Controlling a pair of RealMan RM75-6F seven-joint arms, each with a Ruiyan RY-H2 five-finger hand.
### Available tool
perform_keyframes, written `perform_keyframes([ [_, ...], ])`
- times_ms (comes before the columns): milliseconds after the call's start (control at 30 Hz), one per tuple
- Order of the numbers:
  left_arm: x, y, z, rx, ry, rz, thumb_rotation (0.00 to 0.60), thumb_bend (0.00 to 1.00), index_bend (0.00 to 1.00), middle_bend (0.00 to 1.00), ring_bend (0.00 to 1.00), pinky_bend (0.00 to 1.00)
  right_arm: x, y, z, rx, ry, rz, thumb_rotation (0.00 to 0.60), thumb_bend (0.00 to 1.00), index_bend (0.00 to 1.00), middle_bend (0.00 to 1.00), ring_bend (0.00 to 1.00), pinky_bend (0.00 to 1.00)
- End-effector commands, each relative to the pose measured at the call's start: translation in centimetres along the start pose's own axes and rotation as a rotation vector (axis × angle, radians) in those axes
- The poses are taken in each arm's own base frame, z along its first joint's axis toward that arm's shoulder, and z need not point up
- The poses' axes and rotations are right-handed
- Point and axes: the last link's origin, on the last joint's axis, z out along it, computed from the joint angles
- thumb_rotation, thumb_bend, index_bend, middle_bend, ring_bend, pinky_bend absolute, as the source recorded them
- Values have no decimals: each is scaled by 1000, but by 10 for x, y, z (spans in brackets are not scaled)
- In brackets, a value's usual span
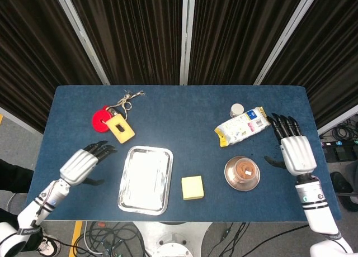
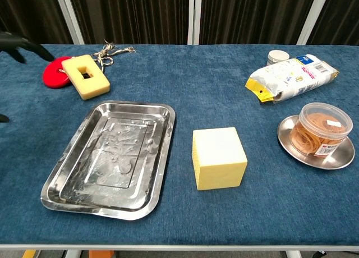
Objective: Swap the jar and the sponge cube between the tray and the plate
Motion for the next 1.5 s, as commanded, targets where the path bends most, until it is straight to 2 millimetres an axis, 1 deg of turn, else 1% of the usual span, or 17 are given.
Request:
perform_keyframes([
  [33, -15, 17, 25, -91, -60, -8, 600, 8, 175, 153, 69, 215, 14, 8, 6, -13, 55, 21, 600, 41, 0, 36, 0, 0],
  [133, -26, 37, 41, -154, -108, -74, 600, 0, 174, 153, 69, 215, 21, 13, 13, -31, 69, 22, 600, 42, 0, 33, 0, 0],
  [267, -34, 60, 56, -220, -124, -164, 600, 0, 171, 153, 69, 216, 26, 18, 21, -52, 80, 38, 600, 43, 0, 29, 0, 0],
  [333, -36, 67, 62, -244, -131, -178, 600, 0, 169, 153, 69, 216, 27, 21, 24, -61, 80, 37, 600, 42, 0, 28, 0, 0],
  [500, -41, 87, 77, -324, -147, -161, 600, 0, 166, 153, 69, 215, 32, 27, 26, -77, 90, 42, 600, 44, 0, 26, 0, 0],
  [767, -52, 120, 102, -471, -126, -91, 600, 0, 165, 151, 69, 215, 39, 39, 20, -108, 103, 45, 600, 45, 0, 26, 0, 0],
  [933, -54, 129, 117, -540, -83, -26, 600, 0, 164, 141, 69, 215, 43, 47, 16, -126, 109, 49, 600, 45, 0, 26, 0, 0],
  [1100, -49, 140, 132, -610, -54, -8, 600, 0, 162, 136, 68, 215, 44, 53, 15, -139, 106, 54, 600, 45, 0, 25, 0, 0],
  [1333, -54, 159, 145, -729, -62, 85, 600, 0, 162, 135, 53, 215, 45, 58, 14, -149, 100, 55, 600, 46, 0, 23, 0, 0],
  [1500, -56, 170, 164, -773, -97, 120, 600, 0, 162, 135, 53, 216, 45, 61, 13, -152, 99, 55, 600, 47, 0, 23, 0, 0],
])
